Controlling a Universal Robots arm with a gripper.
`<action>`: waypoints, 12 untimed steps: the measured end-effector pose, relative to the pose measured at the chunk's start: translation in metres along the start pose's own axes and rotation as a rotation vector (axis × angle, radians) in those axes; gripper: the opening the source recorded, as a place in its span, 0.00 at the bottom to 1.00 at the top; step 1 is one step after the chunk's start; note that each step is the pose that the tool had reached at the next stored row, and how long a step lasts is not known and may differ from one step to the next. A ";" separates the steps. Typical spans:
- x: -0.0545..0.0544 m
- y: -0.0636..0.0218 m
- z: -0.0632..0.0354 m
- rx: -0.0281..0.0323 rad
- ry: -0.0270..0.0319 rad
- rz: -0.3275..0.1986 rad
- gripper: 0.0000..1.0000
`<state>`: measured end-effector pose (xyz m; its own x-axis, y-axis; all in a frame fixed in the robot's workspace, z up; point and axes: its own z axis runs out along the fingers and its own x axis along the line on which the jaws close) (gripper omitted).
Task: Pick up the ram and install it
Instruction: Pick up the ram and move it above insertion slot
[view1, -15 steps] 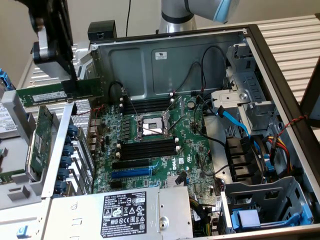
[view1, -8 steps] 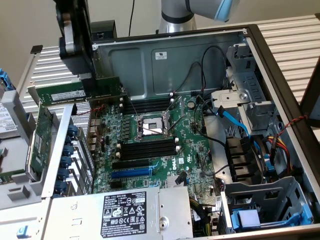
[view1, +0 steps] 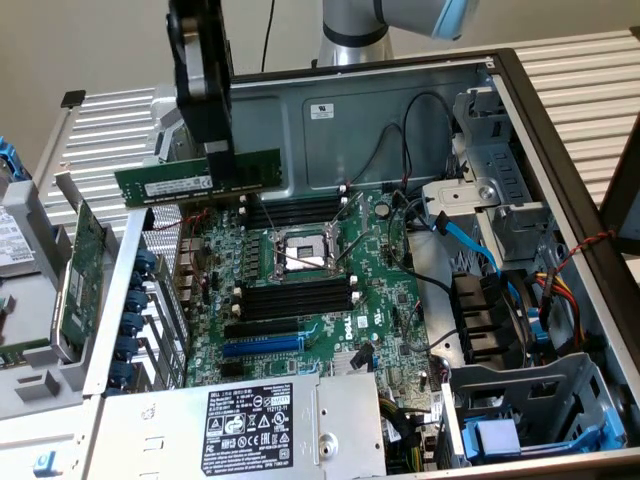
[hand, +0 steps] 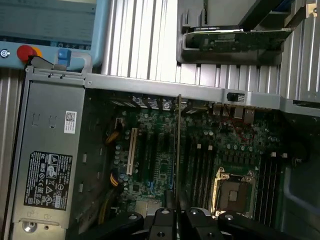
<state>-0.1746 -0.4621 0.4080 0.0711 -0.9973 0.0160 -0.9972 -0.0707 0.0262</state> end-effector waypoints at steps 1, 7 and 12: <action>-0.001 -0.0032 -0.0001 0.0000 0.0000 0.000 0.14; -0.020 -0.0158 -0.0005 -0.0001 0.0000 0.000 0.14; -0.038 -0.0262 0.0002 0.0000 -0.0001 0.000 0.14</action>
<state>-0.1512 -0.4226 0.4065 0.0711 -0.9973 0.0159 -0.9972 -0.0706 0.0262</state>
